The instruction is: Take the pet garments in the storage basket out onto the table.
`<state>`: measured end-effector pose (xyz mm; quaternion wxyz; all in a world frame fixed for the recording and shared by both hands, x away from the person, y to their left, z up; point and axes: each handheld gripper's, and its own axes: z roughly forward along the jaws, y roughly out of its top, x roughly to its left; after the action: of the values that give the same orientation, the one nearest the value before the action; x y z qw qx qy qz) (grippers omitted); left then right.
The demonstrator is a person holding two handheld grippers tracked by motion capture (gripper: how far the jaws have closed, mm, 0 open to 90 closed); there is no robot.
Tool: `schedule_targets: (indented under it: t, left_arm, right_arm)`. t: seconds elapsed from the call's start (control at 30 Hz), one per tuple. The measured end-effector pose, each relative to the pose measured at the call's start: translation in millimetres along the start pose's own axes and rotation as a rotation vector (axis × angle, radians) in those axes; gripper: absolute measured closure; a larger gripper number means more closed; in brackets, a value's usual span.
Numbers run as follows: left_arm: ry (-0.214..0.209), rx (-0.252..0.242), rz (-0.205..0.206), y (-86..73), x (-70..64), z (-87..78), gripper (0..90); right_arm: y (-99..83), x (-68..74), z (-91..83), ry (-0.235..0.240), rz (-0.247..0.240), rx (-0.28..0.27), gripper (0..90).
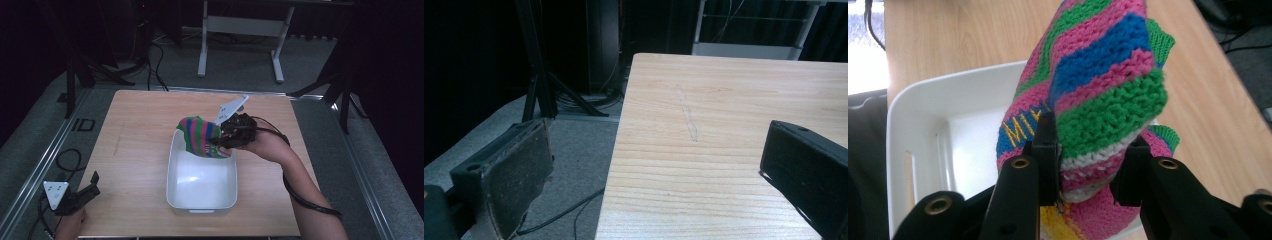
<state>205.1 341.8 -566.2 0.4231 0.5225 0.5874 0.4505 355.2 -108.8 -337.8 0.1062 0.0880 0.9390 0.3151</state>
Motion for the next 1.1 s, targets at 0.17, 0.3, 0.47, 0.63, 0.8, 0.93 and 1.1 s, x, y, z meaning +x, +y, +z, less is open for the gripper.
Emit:
schedule_targets:
  t: [0.17,0.3,0.47,0.63,0.8,0.93,1.1]
  left_arm:
    - [-0.001,-0.001,0.000,-0.1,-0.3,-0.1,0.9]
    - [0.000,-0.001,0.000,0.0,-0.2,-0.1,0.9]
    - [-0.001,-0.001,-0.002,0.0,-0.2,0.0,0.9]
    - [0.001,0.000,-0.001,0.0,-0.1,0.0,0.9]
    - [0.002,0.000,-0.001,-0.1,-0.3,-0.1,0.9]
    - [0.002,0.001,0.000,0.0,-0.3,0.0,0.9]
    - [0.004,0.001,0.001,0.0,-0.5,0.0,0.9]
  right_arm:
    - [-0.3,-3.1,-11.1,-0.020,0.000,-0.021,69.4]
    - [-6.3,-7.1,-16.8,-0.033,0.013,-0.025,69.4]
    - [-17.6,-13.5,-23.9,-0.058,0.041,-0.025,69.4]
    - [-30.8,-20.4,-33.7,-0.081,0.067,-0.027,69.3]
    - [-47.0,-28.7,-49.9,-0.115,0.096,-0.029,69.3]
    - [-62.4,-34.9,-61.5,-0.145,0.130,-0.025,69.3]
    - [-85.0,-41.5,-75.2,-0.176,0.172,-0.018,69.3]
